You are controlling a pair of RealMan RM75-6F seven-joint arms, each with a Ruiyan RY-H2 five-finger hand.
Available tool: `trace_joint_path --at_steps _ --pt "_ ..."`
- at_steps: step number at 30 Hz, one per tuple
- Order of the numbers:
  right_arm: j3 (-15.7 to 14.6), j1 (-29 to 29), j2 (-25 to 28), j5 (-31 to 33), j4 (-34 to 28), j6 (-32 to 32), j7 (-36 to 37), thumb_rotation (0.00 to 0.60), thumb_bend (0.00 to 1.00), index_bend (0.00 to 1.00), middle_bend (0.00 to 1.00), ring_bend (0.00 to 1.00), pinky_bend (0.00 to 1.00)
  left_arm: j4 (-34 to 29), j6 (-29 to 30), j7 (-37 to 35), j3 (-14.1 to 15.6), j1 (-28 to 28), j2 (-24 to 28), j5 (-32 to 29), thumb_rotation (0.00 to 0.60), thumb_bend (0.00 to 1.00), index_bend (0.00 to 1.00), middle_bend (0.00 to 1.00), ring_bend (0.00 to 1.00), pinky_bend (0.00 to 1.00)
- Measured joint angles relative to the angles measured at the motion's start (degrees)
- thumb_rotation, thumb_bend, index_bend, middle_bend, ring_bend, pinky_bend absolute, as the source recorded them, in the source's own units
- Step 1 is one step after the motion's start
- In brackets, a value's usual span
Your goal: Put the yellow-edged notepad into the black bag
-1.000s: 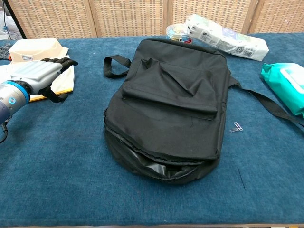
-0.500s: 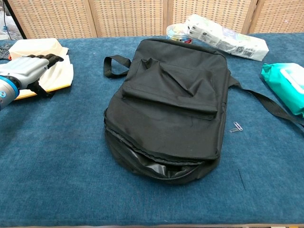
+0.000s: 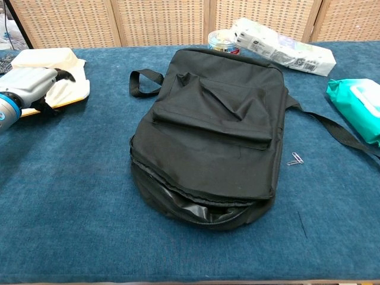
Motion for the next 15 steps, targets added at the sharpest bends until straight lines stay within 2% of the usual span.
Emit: trace_joint_path --at_steps 4,7,15 --pt "-0.05 -0.01 0.0 -0.1 0.0 0.04 -0.03 0.6 0.0 0.0 0.0 0.0 0.0 0.53 0.92 -0.78 0.67 0.4 -0.3 1.0 0.6 0.54 0.6 0.53 0.46 0.59" --pt "-0.14 0.01 0.0 -0.28 -0.1 0.01 -0.06 0.6 0.0 0.0 0.0 0.0 0.0 0.43 1.66 -1.33 0.98 0.74 -0.16 1.56 0.6 0.57 0.66 0.58 0.51 0.63" --pt "-0.33 0.39 0.07 -0.71 -0.48 -0.65 0.43 0.6 0.0 0.0 0.0 0.0 0.0 -0.7 4.32 -4.42 2.3 1.94 1.72 4.2 0.6 0.59 0.73 0.64 0.55 0.67"
